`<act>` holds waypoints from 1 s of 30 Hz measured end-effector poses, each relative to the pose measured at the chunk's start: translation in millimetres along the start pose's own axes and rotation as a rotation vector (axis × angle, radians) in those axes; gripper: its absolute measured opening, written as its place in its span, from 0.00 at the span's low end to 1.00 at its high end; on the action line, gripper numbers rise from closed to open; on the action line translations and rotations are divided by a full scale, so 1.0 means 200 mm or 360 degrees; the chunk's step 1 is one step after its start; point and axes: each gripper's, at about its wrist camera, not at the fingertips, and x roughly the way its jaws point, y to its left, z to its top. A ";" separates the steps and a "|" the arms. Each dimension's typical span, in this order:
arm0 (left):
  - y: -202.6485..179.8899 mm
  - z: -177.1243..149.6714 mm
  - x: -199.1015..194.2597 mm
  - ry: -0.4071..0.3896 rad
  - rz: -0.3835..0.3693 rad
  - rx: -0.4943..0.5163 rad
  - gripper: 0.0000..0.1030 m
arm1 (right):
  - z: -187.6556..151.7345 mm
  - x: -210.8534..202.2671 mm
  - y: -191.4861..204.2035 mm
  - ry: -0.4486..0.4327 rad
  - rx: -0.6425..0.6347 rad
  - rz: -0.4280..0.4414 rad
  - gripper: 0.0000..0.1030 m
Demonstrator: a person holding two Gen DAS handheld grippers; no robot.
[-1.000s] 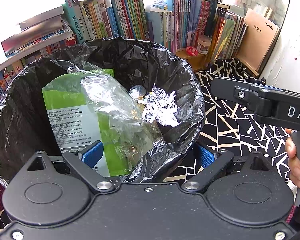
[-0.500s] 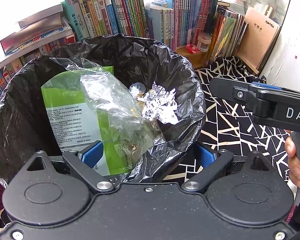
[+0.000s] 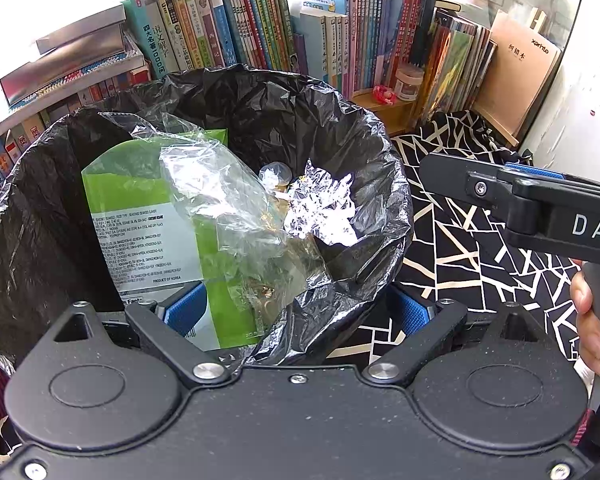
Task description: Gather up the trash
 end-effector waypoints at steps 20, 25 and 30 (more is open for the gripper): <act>0.00 0.00 0.01 0.0002 0.0006 0.0002 0.93 | -0.01 0.00 -0.01 0.0003 0.0000 0.0001 1.00; 0.01 -0.01 0.02 0.0001 0.0015 0.0013 0.93 | 0.00 0.00 -0.01 0.0003 0.0000 0.0001 1.00; -0.01 -0.02 0.01 -0.0017 0.0053 0.0056 0.97 | 0.00 0.00 -0.01 0.0002 -0.0001 0.0001 1.00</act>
